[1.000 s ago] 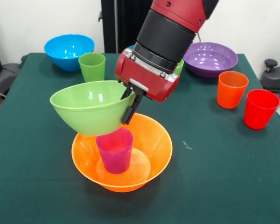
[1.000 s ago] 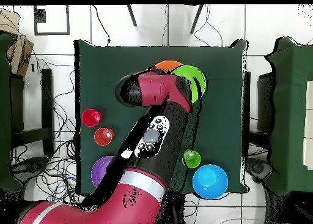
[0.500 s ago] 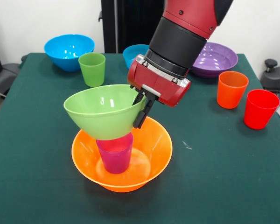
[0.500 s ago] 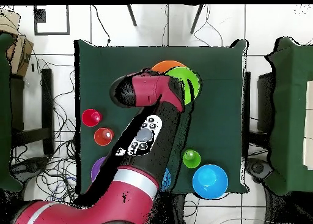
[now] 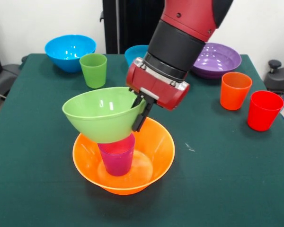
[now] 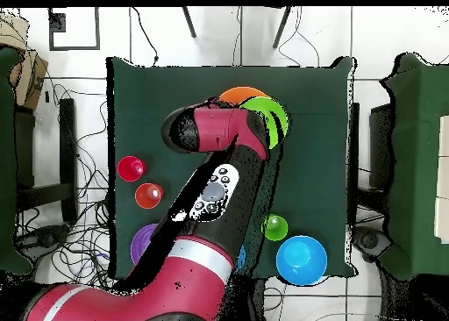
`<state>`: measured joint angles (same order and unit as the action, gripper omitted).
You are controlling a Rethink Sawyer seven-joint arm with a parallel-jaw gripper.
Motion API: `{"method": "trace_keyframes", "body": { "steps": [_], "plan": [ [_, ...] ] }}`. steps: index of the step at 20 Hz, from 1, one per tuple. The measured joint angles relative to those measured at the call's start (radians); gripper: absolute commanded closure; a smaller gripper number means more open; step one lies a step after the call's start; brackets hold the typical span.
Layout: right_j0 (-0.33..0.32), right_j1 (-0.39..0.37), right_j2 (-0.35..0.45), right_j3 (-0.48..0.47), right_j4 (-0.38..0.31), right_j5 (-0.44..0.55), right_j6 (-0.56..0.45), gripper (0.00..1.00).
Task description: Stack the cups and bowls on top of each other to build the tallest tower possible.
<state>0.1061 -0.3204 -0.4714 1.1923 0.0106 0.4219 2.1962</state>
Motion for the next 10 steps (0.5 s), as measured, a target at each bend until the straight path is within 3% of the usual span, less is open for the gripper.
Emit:
{"method": "trace_keyframes", "body": {
  "steps": [10],
  "plan": [
    [-0.035,0.0,0.0,0.0,0.0,0.0,0.0,1.0]
  ]
}}
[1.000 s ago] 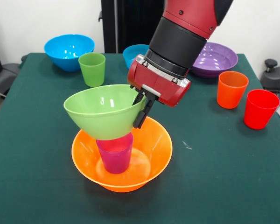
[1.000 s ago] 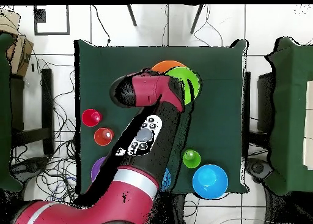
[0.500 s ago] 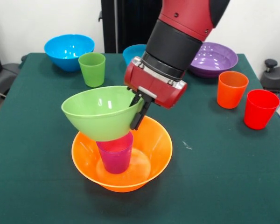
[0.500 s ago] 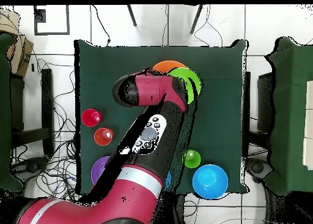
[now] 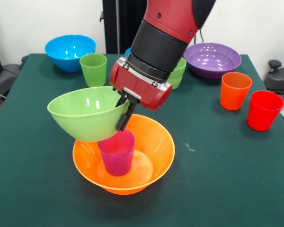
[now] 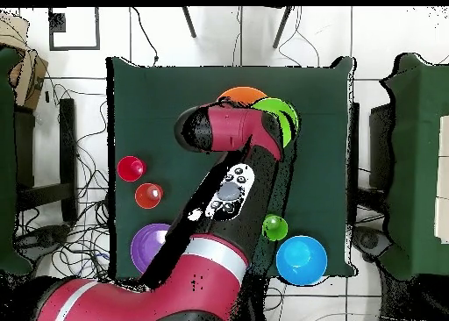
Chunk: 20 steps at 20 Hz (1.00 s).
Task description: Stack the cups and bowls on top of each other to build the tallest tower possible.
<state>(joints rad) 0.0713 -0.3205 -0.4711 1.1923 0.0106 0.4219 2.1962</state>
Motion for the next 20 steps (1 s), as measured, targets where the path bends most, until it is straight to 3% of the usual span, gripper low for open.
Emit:
{"method": "trace_keyframes", "body": {
  "steps": [20],
  "plan": [
    [0.016,0.001,0.0,0.0,0.0,0.0,0.0,1.0]
  ]
}}
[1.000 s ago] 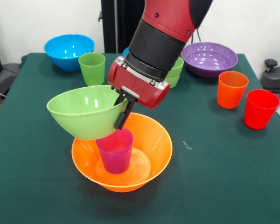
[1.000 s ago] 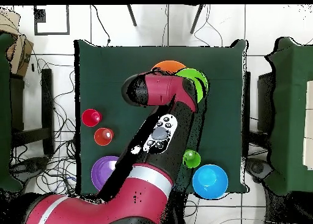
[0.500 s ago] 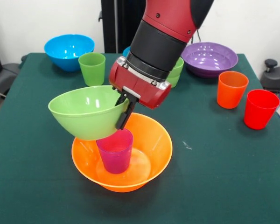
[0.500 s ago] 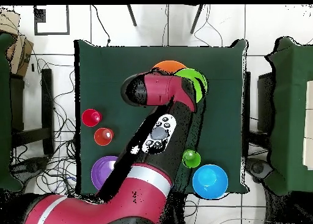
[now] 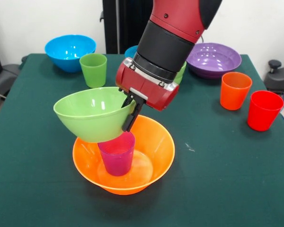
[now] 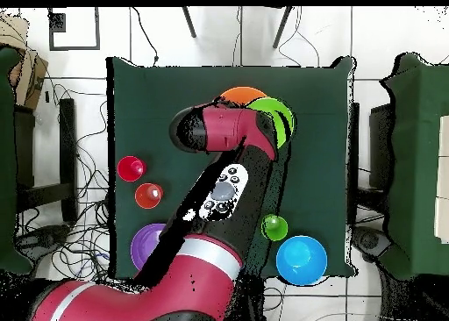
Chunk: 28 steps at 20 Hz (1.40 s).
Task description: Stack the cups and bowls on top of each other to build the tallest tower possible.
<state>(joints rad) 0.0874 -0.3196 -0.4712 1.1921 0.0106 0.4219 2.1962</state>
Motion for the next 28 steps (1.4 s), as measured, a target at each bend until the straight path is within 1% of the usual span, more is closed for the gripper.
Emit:
{"method": "trace_keyframes", "body": {
  "steps": [15,25,28],
  "plan": [
    [0.003,0.01,-0.004,-0.005,0.006,0.0,0.0,1.0],
    [0.03,0.057,-0.026,-0.061,0.023,0.0,0.0,1.0],
    [0.042,0.074,-0.036,-0.081,0.041,0.0,0.0,1.0]
  ]
}}
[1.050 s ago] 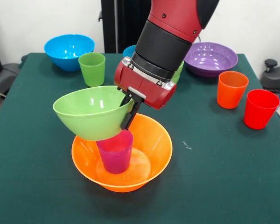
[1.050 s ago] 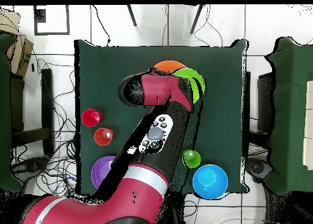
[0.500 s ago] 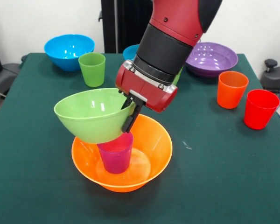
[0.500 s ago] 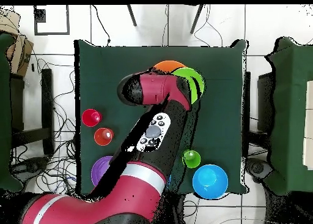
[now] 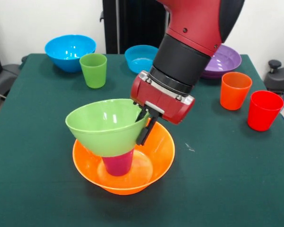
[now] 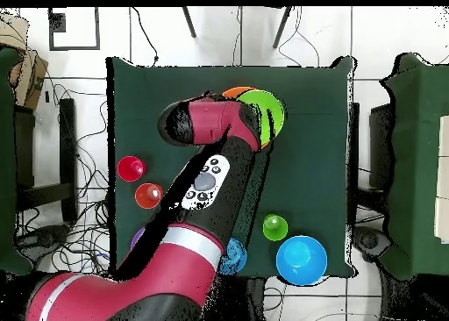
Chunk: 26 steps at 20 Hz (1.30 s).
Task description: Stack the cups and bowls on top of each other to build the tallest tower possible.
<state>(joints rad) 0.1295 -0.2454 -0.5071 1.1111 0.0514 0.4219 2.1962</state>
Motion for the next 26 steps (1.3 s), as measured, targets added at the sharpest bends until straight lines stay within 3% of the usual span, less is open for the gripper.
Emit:
{"method": "trace_keyframes", "body": {
  "steps": [2,3,26],
  "plan": [
    [0.003,0.006,-0.003,-0.007,0.007,0.0,0.0,1.0],
    [0.005,0.014,-0.005,-0.017,0.014,0.0,0.0,0.0],
    [0.006,0.017,-0.022,-0.024,0.051,0.0,0.0,0.0]
  ]
}}
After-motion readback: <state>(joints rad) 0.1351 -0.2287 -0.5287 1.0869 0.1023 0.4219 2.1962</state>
